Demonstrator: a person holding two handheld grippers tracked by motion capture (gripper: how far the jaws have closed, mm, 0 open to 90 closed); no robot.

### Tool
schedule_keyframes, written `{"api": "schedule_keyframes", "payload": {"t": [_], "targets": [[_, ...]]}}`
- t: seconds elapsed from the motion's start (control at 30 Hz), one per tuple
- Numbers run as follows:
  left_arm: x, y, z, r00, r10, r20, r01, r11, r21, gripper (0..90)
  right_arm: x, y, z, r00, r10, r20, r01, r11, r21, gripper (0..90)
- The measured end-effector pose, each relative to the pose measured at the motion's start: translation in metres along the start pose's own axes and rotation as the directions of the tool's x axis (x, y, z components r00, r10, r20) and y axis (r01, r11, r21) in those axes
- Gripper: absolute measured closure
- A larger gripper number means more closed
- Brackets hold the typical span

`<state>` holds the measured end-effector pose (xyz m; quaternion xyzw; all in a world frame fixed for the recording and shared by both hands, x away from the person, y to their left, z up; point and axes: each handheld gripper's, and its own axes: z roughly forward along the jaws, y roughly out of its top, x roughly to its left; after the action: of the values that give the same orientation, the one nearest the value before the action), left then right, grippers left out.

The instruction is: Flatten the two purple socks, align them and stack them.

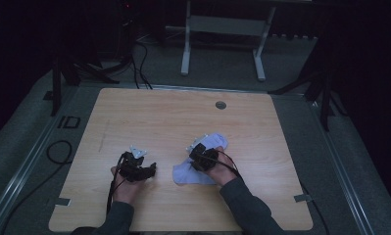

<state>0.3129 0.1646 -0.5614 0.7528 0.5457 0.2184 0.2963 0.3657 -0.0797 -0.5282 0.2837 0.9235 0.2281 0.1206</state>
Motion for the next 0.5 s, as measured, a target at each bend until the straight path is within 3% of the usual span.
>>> {"api": "schedule_keyframes", "payload": {"t": [0.03, 0.07, 0.3, 0.33, 0.4, 0.43, 0.5], "targets": [[0.000, 0.000, 0.000, 1.0000, 0.000, 0.000, 0.000, 1.0000, 0.000, 32.2, 0.000, 0.000, 0.000, 1.0000, 0.000, 0.000, 0.000, 1.000, 0.000, 86.3], [0.000, 0.000, 0.000, 1.0000, 0.000, 0.000, 0.000, 1.0000, 0.000, 32.1, -0.005, 0.003, -0.006, 0.9991, 0.037, 0.017, -0.037, 0.999, -0.019, 87.7], [-0.001, 0.000, 0.000, 1.0000, -0.004, -0.001, 0.004, 1.0000, -0.001, 31.8, -0.023, 0.017, -0.010, 0.9917, 0.128, 0.010, -0.128, 0.990, -0.060, 87.7], [0.000, 0.000, 0.000, 1.0000, -0.003, -0.001, 0.003, 1.0000, 0.000, 31.8, -0.029, 0.022, -0.007, 0.9856, 0.169, -0.005, -0.169, 0.983, -0.075, 87.7], [0.000, 0.000, 0.000, 1.0000, -0.003, -0.001, 0.003, 1.0000, 0.000, 31.8, -0.032, 0.025, -0.005, 0.9820, 0.188, -0.010, -0.189, 0.979, -0.083, 87.7], [0.000, 0.000, 0.000, 1.0000, -0.002, 0.000, 0.002, 1.0000, 0.000, 31.8, -0.036, 0.031, 0.000, 0.9742, 0.224, -0.024, -0.225, 0.970, -0.091, 87.7], [0.000, 0.000, 0.000, 1.0000, -0.002, 0.000, 0.002, 1.0000, 0.000, 31.8, -0.040, 0.035, 0.005, 0.9677, 0.249, -0.038, -0.252, 0.963, -0.093, 87.3]]}}
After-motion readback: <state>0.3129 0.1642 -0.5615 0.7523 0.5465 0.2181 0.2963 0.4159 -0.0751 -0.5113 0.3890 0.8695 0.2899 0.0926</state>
